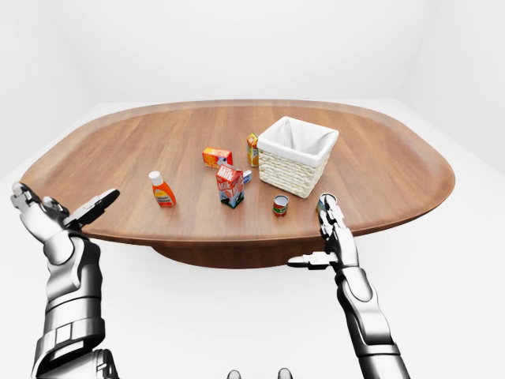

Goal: Pick up the alphabet soup, and put it in the basket.

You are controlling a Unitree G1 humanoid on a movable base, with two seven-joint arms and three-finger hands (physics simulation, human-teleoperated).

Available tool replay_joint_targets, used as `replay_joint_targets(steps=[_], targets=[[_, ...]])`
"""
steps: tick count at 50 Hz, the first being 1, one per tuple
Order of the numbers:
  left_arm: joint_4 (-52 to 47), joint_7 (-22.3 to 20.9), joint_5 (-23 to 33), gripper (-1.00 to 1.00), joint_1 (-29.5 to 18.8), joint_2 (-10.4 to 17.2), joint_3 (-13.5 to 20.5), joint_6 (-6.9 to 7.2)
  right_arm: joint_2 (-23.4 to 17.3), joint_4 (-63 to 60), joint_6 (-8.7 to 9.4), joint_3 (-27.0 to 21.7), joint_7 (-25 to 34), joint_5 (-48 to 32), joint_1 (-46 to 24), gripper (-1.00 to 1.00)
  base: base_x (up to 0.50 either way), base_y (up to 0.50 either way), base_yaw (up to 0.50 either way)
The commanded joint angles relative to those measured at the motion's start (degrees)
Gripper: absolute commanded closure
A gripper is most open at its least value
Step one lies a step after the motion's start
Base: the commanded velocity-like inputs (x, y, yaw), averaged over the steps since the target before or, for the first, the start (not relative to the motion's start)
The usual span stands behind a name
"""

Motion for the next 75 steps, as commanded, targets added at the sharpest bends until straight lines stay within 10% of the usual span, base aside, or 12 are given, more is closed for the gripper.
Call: replay_joint_targets(steps=[1, 42, 44, 75], targets=[[0.07, 0.82, -2.31, -1.0, 0.1, 2.29, 1.44, 0.0, 0.03, -0.05, -0.38, 0.05, 0.14, 0.07, 0.15, -1.0, 0.0, 0.0, 0.0], [2.36, 0.77, -2.1, -1.0, -0.56, 2.74, 1.02, 0.0, -0.02, 0.44, 0.77, 0.15, 0.15, -0.19, -0.49, -1.0, 0.0, 0.0, 0.0], [5.11, 0.36, 0.72, -1.0, -0.79, 1.84, 0.45, 0.0, -0.29, 2.11, -1.63, 0.49, 2.1, -0.02, 0.32, -1.0, 0.0, -0.33, 0.0], [2.61, 0.42, 0.58, -1.0, 0.46, 1.7, 0.68, 0.0, -0.1, 2.67, -1.87, 0.27, 2.28, -0.14, 0.15, -1.0, 0.0, -0.34, 0.0]])
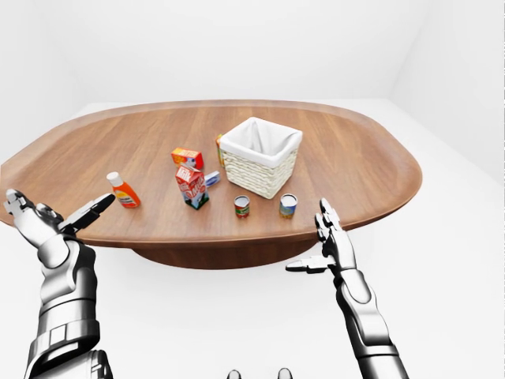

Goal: Pick up the alphabet soup, and put it in the basket.

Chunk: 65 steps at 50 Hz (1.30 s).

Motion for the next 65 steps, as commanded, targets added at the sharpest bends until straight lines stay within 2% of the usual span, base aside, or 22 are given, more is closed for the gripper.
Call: replay_joint_targets(steps=[1, 4, 17, 21, 25, 27, 39, 40, 45, 49, 65], targets=[[-0.43, -0.02, 0.02, -1.0, 0.23, -0.05, 0.1, 0.0, -0.02, 0.52, -0.35, -0.04, 0.0, -0.1, -0.1, -1.0, 0.0, -0.33, 0.0], [0.05, -0.06, 0.14, -1.0, -0.01, -0.08, 0.06, 0.0, 0.0, 0.05, 0.07, 0.0, -0.1, -0.15, -0.06, -1.0, 0.0, -0.34, 0.0], [-0.68, 0.16, 0.1, -1.0, 0.26, -0.08, 0.09, 0.0, -0.06, 0.59, -0.15, 0.12, -0.14, -0.57, -0.21, -1.0, 0.0, -0.12, 0.0], [-0.03, -0.01, 0.26, -1.0, -0.03, -0.15, 0.07, 0.0, -0.03, -0.67, 0.82, 0.29, -0.34, -0.91, 0.04, -1.0, 0.0, 0.0, 0.0], [0.48, -0.13, 0.15, -1.0, -0.21, -0.07, -0.09, 0.0, -0.07, -0.35, 0.3, 0.32, -0.06, -1.0, 0.1, -1.0, 0.0, 0.0, 0.0], [-0.04, -0.07, 0.07, -1.0, -0.01, -0.05, -0.06, 0.0, -0.02, -1.14, 0.9, 0.53, 0.11, -1.09, 0.24, -1.0, 0.0, 0.0, 0.0], [-0.66, 0.08, 0.02, -1.0, 0.18, 0.0, -0.01, 0.0, -0.03, -0.3, 0.38, 0.12, 0.27, -0.73, 0.07, -1.0, 0.0, 0.0, 0.0], [0.39, -0.25, 0.08, -1.0, -0.15, -0.09, 0.0, 0.0, -0.05, 0.29, -0.11, 0.03, 0.3, -0.7, 0.02, -1.0, 0.0, 0.0, 0.0], [0.81, -0.37, 0.01, -1.0, -0.28, -0.04, -0.13, 0.0, -0.04, -0.3, 0.26, 0.14, 0.26, -0.75, 0.2, -1.0, 0.0, 0.0, 0.0], [0.55, -0.32, -0.04, -1.0, -0.17, -0.03, -0.12, 0.0, -0.09, 0.4, -0.29, -0.06, 0.27, -0.62, 0.01, -1.0, 0.0, 0.0, 0.0], [0.83, -0.41, 0.07, -1.0, -0.29, -0.12, -0.08, 0.0, -0.07, 0.46, -0.09, 0.08, 0.1, -0.85, -0.09, -1.0, 0.13, 0.0, 0.0]])
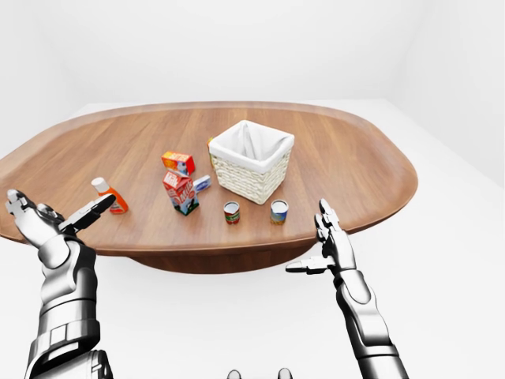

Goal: Pick up the alphabet soup, and put it in the basket.

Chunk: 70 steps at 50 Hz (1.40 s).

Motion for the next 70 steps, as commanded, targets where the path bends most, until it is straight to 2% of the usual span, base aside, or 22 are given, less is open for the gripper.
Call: replay_joint_targets(steps=[1, 9, 11, 15, 22, 27, 36, 48, 49, 70], targets=[[0.04, -0.02, -0.05, -1.0, -0.04, 0.01, -0.04, 0.0, 0.01, 0.02, 0.13, 0.06, -0.14, -0.16, -0.1, -1.0, 0.23, 0.0, 0.0], [0.2, 0.02, 0.12, -1.0, -0.1, -0.13, -0.01, 0.0, 0.05, -0.03, 0.11, 0.12, 0.18, 0.08, 0.06, -1.0, 0.26, 0.0, 0.0], [-0.59, 0.19, -0.03, -1.0, 0.19, -0.03, 0.05, 0.0, -0.01, 0.45, -0.36, -0.11, 0.26, 0.31, -0.06, -1.0, 0.27, 0.0, 0.0], [-0.69, 0.15, -0.01, -1.0, 0.19, -0.07, 0.12, 0.0, 0.08, -0.72, 0.6, 0.03, 0.03, 0.27, 0.18, -1.0, 0.27, 0.0, 0.0], [-0.17, 0.0, 0.02, -1.0, 0.03, -0.09, 0.16, 0.0, -0.03, 0.29, -0.22, -0.19, 0.07, 0.38, -0.04, -1.0, 0.27, 0.0, 0.0], [-0.32, 0.18, 0.03, -1.0, 0.05, -0.05, 0.1, 0.0, 0.11, -1.03, 0.74, -0.05, -0.29, 0.32, 0.29, -1.0, 0.27, 0.0, 0.0], [0.81, -0.07, -0.05, -1.0, -0.43, 0.06, -0.05, 0.0, 0.06, -0.72, 0.1, -0.17, -0.38, 0.4, 0.29, -1.0, 0.27, 0.0, 0.0], [-1.28, 0.61, -0.13, -1.0, 0.38, 0.1, 0.21, 0.0, 0.19, -2.04, 0.4, -0.39, -1.3, 0.58, 0.92, -1.0, 0.22, 0.0, 0.0], [-1.14, 0.58, -0.09, -1.0, 0.31, 0.07, 0.24, 0.0, 0.06, -1.42, -0.14, -0.67, -1.25, 0.78, 0.78, -1.0, 0.19, 0.0, 0.0], [-1.88, 0.76, -0.08, -1.0, 0.49, 0.16, 0.47, 0.0, 0.05, -2.95, 0.47, -0.9, -1.74, 1.28, 1.6, -1.0, 0.16, 0.0, 0.0]])
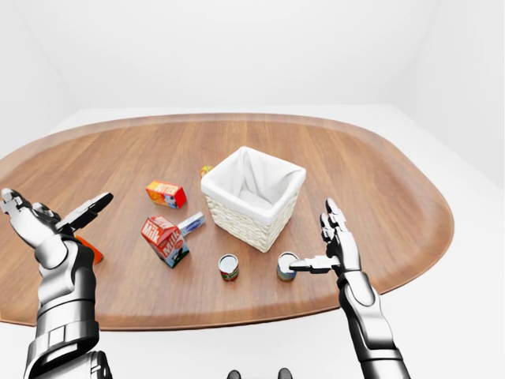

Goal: Pick up the alphabet soup, and put it in the basket.

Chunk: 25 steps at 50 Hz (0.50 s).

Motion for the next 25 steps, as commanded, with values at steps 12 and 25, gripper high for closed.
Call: replay_joint_targets(steps=[12, 25], targets=[[1.67, -0.18, 0.0, -1.0, -0.72, 0.13, -0.19, 0.0, -0.13, 0.45, -0.3, -0.72, -0.73, 0.49, 0.25, -1.0, 0.13, 0.0, 0.0], [1.64, 0.02, -0.03, -1.0, -0.74, 0.26, -0.25, 0.0, -0.12, -0.12, -0.12, -0.93, -1.4, 0.8, 0.7, -1.0, 0.12, 0.0, 0.0]])
